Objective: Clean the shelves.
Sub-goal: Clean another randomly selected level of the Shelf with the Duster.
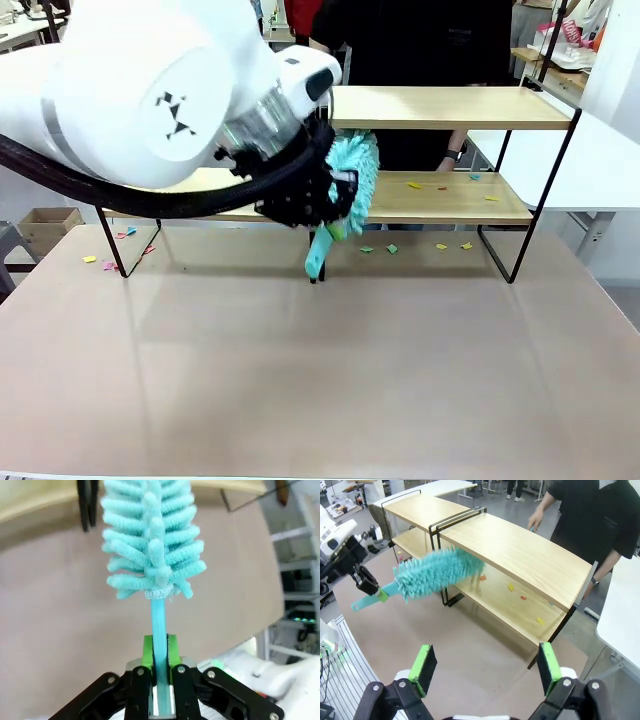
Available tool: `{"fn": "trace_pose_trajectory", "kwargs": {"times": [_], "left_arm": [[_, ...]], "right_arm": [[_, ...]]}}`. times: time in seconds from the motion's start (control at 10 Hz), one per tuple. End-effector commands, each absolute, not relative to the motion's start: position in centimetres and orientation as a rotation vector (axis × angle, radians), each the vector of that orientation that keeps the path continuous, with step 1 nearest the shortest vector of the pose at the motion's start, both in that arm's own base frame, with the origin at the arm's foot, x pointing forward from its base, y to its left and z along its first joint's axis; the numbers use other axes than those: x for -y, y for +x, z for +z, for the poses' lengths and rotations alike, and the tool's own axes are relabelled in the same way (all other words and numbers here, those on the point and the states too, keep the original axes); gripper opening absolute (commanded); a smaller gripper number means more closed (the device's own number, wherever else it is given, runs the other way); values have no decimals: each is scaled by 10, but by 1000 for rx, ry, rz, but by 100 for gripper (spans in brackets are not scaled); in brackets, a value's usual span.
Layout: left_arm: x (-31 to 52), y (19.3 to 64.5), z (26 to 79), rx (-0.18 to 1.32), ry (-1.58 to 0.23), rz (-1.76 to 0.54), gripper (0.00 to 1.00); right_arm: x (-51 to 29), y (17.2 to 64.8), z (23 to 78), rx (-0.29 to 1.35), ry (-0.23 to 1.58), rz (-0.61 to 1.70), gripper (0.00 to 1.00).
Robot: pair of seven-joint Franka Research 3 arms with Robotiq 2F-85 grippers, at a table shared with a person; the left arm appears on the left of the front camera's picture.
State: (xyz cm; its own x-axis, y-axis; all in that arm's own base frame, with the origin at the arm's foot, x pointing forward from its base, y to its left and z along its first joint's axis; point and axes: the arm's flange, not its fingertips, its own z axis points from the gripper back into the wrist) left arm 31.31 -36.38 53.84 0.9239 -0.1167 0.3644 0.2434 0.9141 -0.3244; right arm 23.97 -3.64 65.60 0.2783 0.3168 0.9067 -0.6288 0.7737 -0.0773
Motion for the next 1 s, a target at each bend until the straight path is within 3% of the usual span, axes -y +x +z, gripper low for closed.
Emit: {"fn": "trace_pose_trajectory", "kwargs": {"times": [0.0,0.3,0.9], "left_arm": [[356,317,550,394,-397,-180,13],[364,316,538,344,-384,-187,13],[411,317,512,497,-216,-73,13]], "right_arm": [[36,241,656,1123,330,655,100],[36,241,656,1123,330,655,100],[36,241,656,1123,330,655,100]]}}
